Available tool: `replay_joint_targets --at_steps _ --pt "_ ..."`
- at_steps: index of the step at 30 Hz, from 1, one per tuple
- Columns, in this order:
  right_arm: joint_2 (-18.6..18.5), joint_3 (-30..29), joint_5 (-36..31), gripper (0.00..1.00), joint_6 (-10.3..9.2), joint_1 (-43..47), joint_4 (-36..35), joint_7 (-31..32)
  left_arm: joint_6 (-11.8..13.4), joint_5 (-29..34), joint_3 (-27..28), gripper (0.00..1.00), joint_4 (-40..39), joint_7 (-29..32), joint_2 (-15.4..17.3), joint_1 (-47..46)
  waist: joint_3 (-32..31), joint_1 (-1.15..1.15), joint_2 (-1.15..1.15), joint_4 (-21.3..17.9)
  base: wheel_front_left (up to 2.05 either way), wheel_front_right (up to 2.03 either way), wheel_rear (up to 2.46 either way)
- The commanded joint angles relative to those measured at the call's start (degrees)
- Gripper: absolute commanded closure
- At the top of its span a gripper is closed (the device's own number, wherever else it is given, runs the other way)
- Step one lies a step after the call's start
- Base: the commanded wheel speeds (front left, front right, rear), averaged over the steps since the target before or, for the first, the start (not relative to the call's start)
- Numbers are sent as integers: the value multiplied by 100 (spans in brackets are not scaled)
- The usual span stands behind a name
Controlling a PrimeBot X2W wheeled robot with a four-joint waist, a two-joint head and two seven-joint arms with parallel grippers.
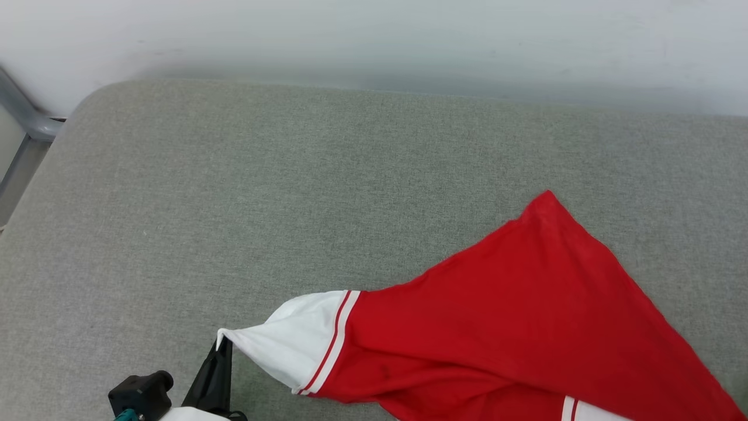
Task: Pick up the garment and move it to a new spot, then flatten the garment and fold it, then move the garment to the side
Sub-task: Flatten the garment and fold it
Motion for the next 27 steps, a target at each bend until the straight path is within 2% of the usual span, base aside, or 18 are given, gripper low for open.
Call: replay_joint_targets --at_steps 1,9,10,11,20,23,27 --pt "80 -20 -27 100 -8 120 18 -8 17 -8 7 100 -8 2 28 5 6 1 0 -4 0 0 0" --pt "629 108 -160 100 -7 577 113 -139 21 -30 -19 100 65 3 47 -27 -9 1 0 -38 0 0 0" --pt "642 42 -180 70 -7 532 96 -216 23 -32 -21 100 74 0 47 -21 -22 1 0 -44 0 0 0" --pt "638 -28 -208 0 -7 464 52 -292 23 -35 -29 100 81 0 49 -14 -33 1 0 -50 0 0 0" --pt "451 -858 -362 0 -8 -419 -1012 -703 16 2 -96 100 27 16 59 -71 -28 1 0 7 0 0 0" --pt "344 -905 -453 0 -8 -933 -1314 -580 5 29 -134 100 -14 12 39 -154 59 1 0 83 0 0 0" --pt "236 -623 -580 0 -8 -1740 -1562 -199 -22 61 -213 100 -40 -4 2 -301 236 1 0 234 0 0 0"
